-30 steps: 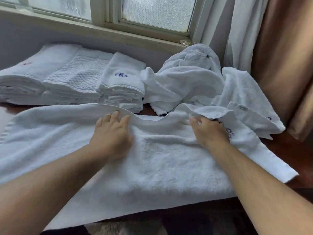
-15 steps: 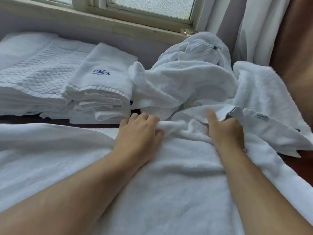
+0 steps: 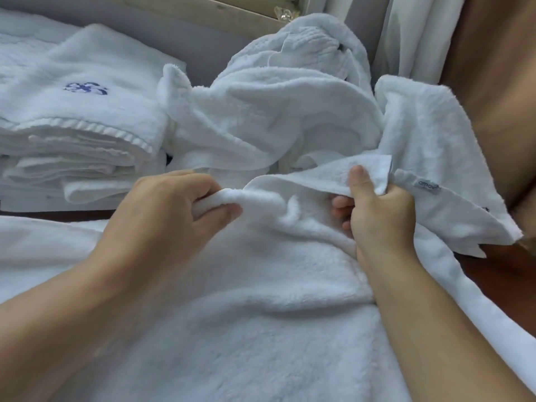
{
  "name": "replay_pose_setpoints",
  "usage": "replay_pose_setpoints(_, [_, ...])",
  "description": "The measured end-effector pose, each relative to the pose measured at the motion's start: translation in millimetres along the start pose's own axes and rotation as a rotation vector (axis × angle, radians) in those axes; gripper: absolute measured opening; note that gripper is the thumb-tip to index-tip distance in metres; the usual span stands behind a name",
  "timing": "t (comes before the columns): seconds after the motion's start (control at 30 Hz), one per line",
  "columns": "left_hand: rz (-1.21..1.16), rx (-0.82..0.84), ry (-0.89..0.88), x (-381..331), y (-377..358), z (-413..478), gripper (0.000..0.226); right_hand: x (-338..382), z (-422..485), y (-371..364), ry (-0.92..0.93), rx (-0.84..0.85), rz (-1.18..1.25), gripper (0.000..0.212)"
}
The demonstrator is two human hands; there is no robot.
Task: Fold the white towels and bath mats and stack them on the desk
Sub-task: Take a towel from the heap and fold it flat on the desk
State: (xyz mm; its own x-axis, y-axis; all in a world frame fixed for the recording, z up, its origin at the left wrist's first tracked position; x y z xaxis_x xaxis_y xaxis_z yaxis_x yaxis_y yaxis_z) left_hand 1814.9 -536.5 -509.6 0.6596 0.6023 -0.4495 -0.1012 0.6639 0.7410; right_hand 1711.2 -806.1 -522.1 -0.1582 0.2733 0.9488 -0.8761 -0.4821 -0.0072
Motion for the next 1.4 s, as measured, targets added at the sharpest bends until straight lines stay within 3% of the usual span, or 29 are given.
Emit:
replay_pose_setpoints(0.2, [0.005, 0.018, 0.011, -2, -2, -3, 0.052, 20, -12, -11, 0.197, 0.078, -0.152, 0.039])
replay_pose_setpoints(0.3, [0.017, 0.030, -0.007, -1, -2, -4, 0.048, 29, -19, -18, 0.266, 0.105, -0.223, 0.047])
replay_pose_setpoints(0.37, [0.028, 0.026, -0.018, -1, 0, -4, 0.030, 31, -24, -20, 0.256, 0.130, -0.151, 0.055])
replay_pose_setpoints(0.5, [-0.027, 0.040, -0.027, -2, 0, -6, 0.018, 22, -34, -28, 0.085, 0.280, 0.115, 0.061])
replay_pose_setpoints(0.6, [-0.040, 0.049, -0.029, -1, -1, -6, 0.018, 16, -30, -25, -0.020, 0.225, 0.313, 0.047])
replay_pose_setpoints(0.73, [-0.030, 0.024, -0.031, -3, 3, -6, 0.021, 11, -21, -19, 0.031, 0.162, 0.241, 0.052])
replay_pose_setpoints(0.8, [-0.015, 0.086, -0.054, -6, 2, -6, 0.027, 3, -13, -11, -0.091, 0.056, 0.308, 0.056])
replay_pose_setpoints(0.93, [0.037, 0.273, -0.148, -16, -8, -13, 0.026, -12, 0, -1, -0.345, -0.057, 0.699, 0.040])
replay_pose_setpoints(1.07, [0.039, 0.107, -0.315, -38, 8, -17, 0.020, -17, 5, -1, -0.442, -0.058, 0.885, 0.053])
replay_pose_setpoints(1.2, [0.078, 0.057, -0.421, -59, 22, -30, 0.022, -14, 4, 0, -0.601, 0.022, 0.766, 0.060])
replay_pose_setpoints(1.3, [0.095, 0.068, -0.501, -74, 25, -42, 0.021, 5, 13, 24, -0.506, 0.033, 0.606, 0.049])
replay_pose_setpoints(1.4, [0.069, 0.106, -0.615, -83, 21, -54, 0.020, 23, 12, 73, -0.258, -0.139, 0.541, 0.033])
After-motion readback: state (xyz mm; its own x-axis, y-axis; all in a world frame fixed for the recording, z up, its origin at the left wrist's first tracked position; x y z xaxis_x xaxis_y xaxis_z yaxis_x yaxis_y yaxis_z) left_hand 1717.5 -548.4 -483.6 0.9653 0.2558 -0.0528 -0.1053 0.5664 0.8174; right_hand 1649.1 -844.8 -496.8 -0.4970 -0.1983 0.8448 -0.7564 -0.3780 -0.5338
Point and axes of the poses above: each hand's wrist, its own z-axis towards the middle knuckle, its own y-axis out of the back of the hand, x = y × z, the point moved 7 cm from there along z, towards the middle knuckle, and after that the axes turned 14 degrees about z, right-handed, at the moved point
